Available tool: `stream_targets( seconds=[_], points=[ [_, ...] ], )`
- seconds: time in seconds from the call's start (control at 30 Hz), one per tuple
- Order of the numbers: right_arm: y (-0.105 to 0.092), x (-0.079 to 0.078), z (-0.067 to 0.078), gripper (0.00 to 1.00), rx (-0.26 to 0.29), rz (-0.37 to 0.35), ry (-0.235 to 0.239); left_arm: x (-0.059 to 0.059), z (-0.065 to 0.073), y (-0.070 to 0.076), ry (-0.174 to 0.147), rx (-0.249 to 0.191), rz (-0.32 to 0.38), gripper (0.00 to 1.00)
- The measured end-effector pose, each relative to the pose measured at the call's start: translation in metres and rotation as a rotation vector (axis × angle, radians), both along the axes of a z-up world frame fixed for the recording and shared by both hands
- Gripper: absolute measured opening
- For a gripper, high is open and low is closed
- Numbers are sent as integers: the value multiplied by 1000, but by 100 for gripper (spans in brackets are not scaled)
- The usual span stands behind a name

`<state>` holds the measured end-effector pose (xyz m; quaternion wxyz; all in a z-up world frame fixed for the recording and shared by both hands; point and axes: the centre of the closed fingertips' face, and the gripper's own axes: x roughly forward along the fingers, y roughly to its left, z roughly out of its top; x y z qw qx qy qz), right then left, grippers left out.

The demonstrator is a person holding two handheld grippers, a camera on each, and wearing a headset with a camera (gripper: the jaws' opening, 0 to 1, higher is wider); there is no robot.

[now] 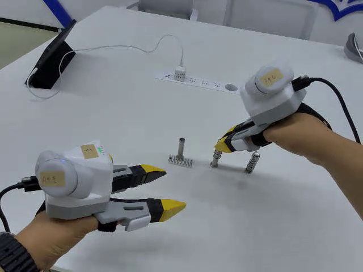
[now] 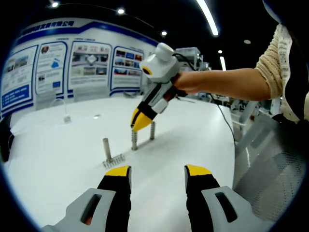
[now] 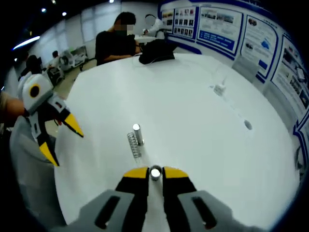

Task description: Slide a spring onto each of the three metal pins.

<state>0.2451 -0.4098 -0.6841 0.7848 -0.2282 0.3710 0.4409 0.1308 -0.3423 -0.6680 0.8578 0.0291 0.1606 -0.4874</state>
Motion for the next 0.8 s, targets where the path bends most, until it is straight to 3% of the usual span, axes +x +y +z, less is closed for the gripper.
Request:
stream_targets(
  seconds=[0.8],
  points=[
    [-1,-1,-26,14,-24,-20,11,1,-1,2,1,0,4,45]
  ],
)
